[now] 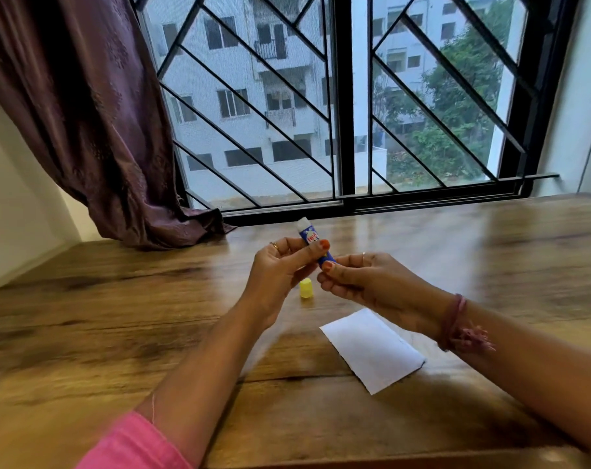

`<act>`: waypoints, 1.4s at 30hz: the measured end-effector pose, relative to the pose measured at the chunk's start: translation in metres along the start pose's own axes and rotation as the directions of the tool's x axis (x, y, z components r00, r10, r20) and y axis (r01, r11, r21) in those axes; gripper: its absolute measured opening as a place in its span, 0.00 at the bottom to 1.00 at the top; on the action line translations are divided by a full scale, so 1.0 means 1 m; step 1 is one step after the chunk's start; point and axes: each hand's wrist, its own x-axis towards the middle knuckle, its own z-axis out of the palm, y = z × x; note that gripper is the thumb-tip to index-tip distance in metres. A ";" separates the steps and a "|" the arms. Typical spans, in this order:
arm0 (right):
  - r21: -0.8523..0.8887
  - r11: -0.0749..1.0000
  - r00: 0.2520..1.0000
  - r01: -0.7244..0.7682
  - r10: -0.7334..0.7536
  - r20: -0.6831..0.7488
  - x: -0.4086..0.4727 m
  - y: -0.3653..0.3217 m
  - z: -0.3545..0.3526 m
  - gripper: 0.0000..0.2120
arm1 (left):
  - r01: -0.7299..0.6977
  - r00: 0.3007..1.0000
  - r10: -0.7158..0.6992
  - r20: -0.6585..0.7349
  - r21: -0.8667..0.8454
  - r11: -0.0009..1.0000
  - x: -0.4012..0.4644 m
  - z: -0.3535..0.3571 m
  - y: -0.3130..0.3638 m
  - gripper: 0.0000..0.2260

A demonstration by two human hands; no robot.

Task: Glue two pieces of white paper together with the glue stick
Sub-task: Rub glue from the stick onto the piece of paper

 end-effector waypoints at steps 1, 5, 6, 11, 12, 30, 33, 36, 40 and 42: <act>0.020 1.000 1.000 -0.008 0.007 0.018 -0.004 0.001 -0.004 0.09 | 0.009 1.000 -0.009 0.021 0.004 1.000 -0.001 0.003 -0.001 0.09; 0.181 0.981 0.992 -0.074 0.053 0.118 -0.013 0.005 -0.009 0.13 | 0.030 0.998 -0.030 0.059 0.002 1.000 -0.004 0.010 -0.001 0.10; 0.211 0.973 0.989 -0.090 0.064 0.131 -0.014 0.006 -0.008 0.13 | 0.035 0.998 -0.035 0.058 -0.006 0.999 -0.005 0.011 0.000 0.09; 0.344 0.935 0.995 -0.081 0.054 0.089 -0.012 0.012 -0.003 0.17 | 0.022 0.999 -0.022 0.032 -0.020 1.000 -0.007 0.012 0.000 0.08; 0.362 0.931 0.998 -0.044 0.026 0.054 -0.012 0.012 -0.004 0.18 | 0.013 1.000 -0.013 0.023 -0.014 1.000 -0.007 0.012 0.000 0.09; 0.408 0.913 1.000 0.008 -0.003 -0.013 -0.013 0.016 0.002 0.16 | -0.019 1.000 0.019 -0.020 0.001 1.000 -0.005 0.014 -0.001 0.19; 0.392 0.918 0.998 0.059 -0.056 -0.020 -0.013 0.017 0.002 0.19 | -0.011 1.000 0.010 -0.030 -0.008 1.000 -0.005 0.014 -0.001 0.20; 0.360 0.929 0.996 0.084 -0.071 -0.051 -0.014 0.019 0.003 0.18 | -0.017 0.999 0.016 -0.035 -0.009 1.000 -0.005 0.015 0.000 0.19; 0.324 0.945 0.999 0.048 -0.038 -0.036 -0.016 0.017 0.008 0.16 | -0.008 0.999 0.007 -0.033 -0.013 1.000 -0.005 0.014 0.000 0.19; 0.321 0.947 0.999 0.004 0.008 -0.035 -0.016 0.017 0.010 0.18 | -0.005 0.999 0.005 -0.032 -0.003 1.000 -0.005 0.014 0.000 0.19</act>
